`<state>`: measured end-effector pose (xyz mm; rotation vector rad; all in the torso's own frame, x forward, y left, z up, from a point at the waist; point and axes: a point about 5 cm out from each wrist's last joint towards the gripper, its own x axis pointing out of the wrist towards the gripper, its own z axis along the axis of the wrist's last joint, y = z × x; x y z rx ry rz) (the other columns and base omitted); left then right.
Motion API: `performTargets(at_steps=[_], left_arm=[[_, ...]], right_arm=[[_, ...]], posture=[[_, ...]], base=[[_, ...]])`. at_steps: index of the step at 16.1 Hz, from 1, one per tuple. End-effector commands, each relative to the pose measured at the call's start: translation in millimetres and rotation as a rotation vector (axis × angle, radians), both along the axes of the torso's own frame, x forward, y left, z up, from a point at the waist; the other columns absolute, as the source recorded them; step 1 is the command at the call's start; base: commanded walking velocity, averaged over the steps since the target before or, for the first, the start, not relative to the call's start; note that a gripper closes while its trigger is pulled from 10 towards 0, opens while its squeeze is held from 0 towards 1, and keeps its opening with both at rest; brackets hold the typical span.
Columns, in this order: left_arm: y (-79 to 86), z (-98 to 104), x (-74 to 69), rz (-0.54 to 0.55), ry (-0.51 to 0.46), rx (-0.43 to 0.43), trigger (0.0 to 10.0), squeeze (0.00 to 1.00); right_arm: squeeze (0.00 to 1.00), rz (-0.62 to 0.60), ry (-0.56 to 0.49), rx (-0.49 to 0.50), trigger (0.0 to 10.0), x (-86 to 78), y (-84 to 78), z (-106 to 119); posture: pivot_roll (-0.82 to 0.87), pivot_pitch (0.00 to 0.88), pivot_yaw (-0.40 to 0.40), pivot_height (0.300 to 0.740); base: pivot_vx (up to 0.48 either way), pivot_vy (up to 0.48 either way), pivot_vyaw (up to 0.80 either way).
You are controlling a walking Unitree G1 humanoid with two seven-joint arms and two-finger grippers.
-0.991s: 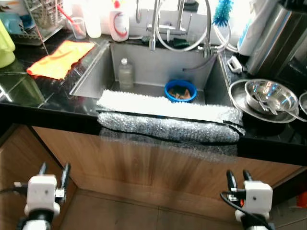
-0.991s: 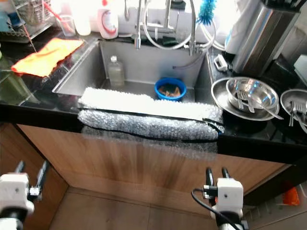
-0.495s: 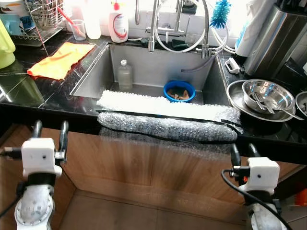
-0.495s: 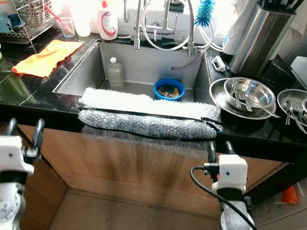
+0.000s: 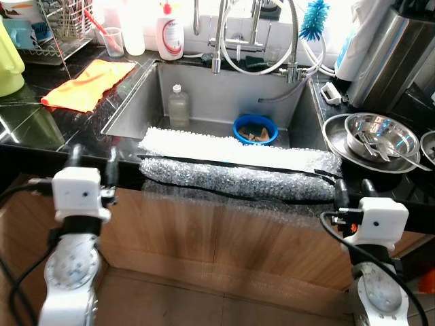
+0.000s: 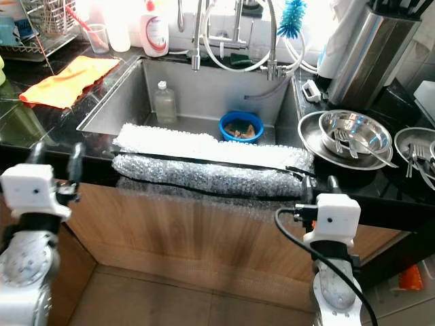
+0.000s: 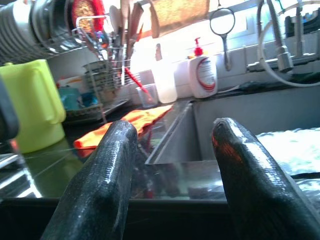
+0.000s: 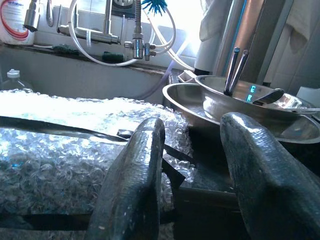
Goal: Kitchen organization
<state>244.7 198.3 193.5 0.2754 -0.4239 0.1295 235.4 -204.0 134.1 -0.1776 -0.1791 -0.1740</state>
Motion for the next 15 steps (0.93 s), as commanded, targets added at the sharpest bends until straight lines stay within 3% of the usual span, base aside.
performTargets(at_steps=[1,4,6,10,15], left_arm=[[-6.4,6,3.2,-0.020,-0.018,0.014,10.0,0.00],[-12.5,8,10.8,-0.056,-0.022,0.009,10.0,0.00],[-26.2,7,22.6,-0.135,-0.007,0.019,10.0,0.00],[-31.6,-1,26.1,-0.159,0.021,0.012,10.0,0.00],[-32.1,-5,28.0,-0.160,0.029,0.008,10.0,0.00]], right_arm=[[0.00,-0.023,-0.027,0.003,10.0,0.5,-2.4,8],[0.00,-0.060,-0.028,0.001,10.0,1.7,-8.4,7],[0.00,-0.117,-0.016,0.065,10.0,3.8,-14.1,2],[0.00,-0.199,-0.003,0.191,10.0,7.0,-23.3,-5],[0.00,-0.215,-0.021,0.176,10.0,14.5,-31.1,0]], posture=[[0.05,0.067,-0.036,0.740],[0.05,0.074,-0.033,0.740],[0.06,0.072,-0.031,0.740],[0.05,0.076,-0.026,0.740],[0.06,0.078,-0.027,0.740]], base=[[0.000,0.000,0.00],[0.000,0.000,0.00],[0.000,0.000,0.00],[0.000,0.000,0.00],[0.000,0.000,0.00]])
